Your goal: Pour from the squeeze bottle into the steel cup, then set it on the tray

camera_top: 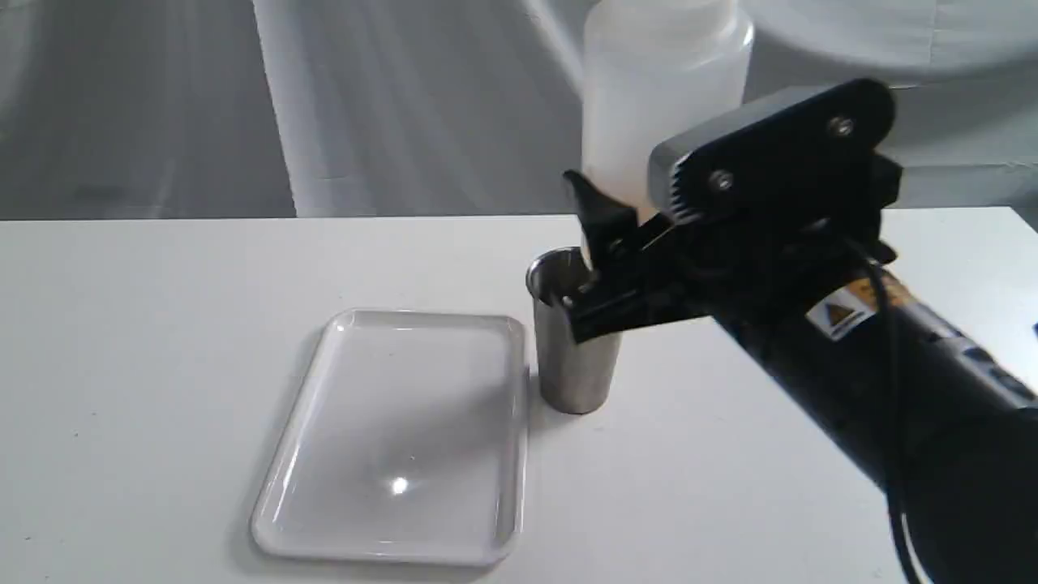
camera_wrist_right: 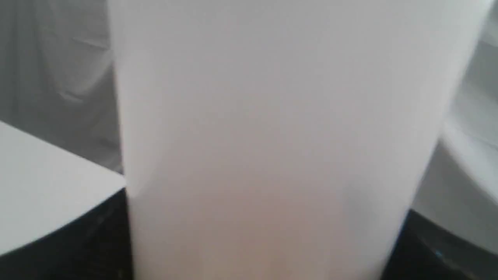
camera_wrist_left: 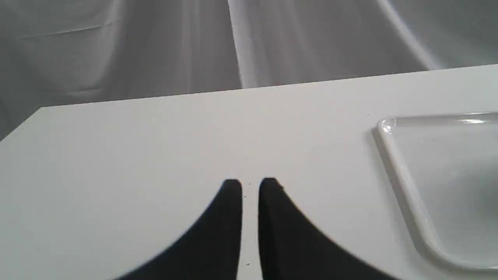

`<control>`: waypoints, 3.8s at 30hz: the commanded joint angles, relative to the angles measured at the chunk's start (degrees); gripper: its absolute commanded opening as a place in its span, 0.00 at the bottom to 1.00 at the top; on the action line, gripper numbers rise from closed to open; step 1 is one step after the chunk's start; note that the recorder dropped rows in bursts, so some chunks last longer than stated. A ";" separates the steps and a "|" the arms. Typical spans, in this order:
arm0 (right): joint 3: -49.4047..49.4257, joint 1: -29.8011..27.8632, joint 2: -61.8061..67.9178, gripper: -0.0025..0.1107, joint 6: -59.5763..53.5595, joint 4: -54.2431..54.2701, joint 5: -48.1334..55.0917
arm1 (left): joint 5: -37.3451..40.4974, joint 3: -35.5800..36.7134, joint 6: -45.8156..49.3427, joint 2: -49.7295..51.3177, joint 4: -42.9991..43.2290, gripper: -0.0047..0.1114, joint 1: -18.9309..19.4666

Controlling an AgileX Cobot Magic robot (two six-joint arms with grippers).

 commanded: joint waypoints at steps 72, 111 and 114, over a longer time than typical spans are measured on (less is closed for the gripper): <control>-17.20 -20.51 16.16 0.02 88.33 -134.49 74.35 | -0.45 0.25 -0.09 -0.28 -0.02 0.11 0.16; -18.39 -20.29 16.16 0.02 57.87 -134.49 75.65 | -0.45 0.25 -0.09 -0.28 -0.02 0.11 0.16; -20.28 -20.29 16.16 0.02 58.01 -134.49 76.46 | -0.45 0.25 -0.09 -0.28 -0.02 0.11 0.16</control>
